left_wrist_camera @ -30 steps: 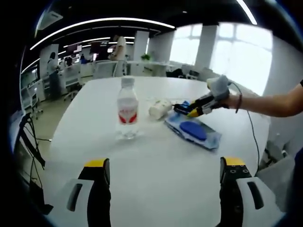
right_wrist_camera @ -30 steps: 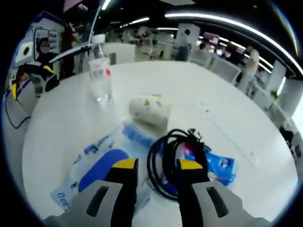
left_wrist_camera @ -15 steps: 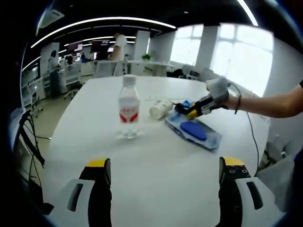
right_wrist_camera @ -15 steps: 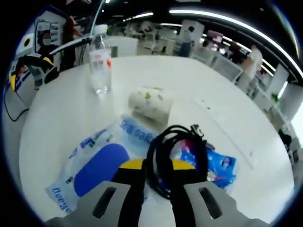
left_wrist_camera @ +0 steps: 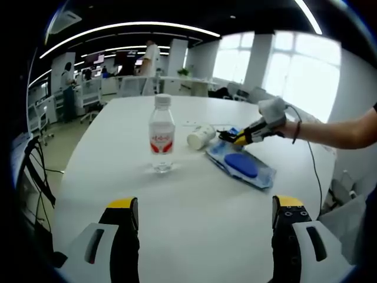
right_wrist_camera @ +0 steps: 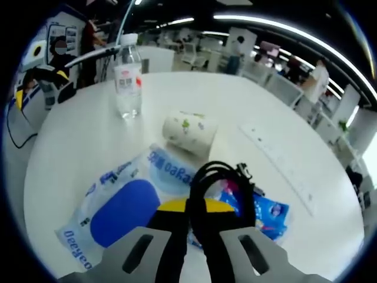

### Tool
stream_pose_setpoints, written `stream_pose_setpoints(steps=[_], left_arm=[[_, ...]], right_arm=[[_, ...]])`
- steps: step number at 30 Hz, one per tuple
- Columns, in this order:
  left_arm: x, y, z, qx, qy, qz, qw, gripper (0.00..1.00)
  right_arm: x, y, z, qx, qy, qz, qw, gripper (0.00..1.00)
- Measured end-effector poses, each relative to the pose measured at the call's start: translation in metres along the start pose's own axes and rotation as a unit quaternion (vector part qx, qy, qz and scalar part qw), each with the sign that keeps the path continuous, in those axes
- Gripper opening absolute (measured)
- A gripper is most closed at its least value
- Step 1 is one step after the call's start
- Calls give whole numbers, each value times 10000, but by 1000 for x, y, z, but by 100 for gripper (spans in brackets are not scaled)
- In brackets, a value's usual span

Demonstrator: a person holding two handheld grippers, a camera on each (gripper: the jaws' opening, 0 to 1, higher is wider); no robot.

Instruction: Arrange the tabletop items into an orderly group along one side of the table until the central work area is clear of visible clutter.

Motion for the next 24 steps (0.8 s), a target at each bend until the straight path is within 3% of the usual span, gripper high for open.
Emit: stream_pose_setpoints(steps=[24], left_arm=[[1, -3, -5, -11, -105, 18, 9999, 92]], right_arm=[[28, -8, -26, 251, -358, 304, 9986, 3]])
Point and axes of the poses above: the point that each gripper's makers call its tool centre point, and the gripper's own axes: x roughly backward along the fingers, y roughly to its left, z roughly out of its underside, the point moved 1 cm from there along x, roughly backward along the fingers, and after that the axes turned 6 degrees about -y, right-handed, at the moved point
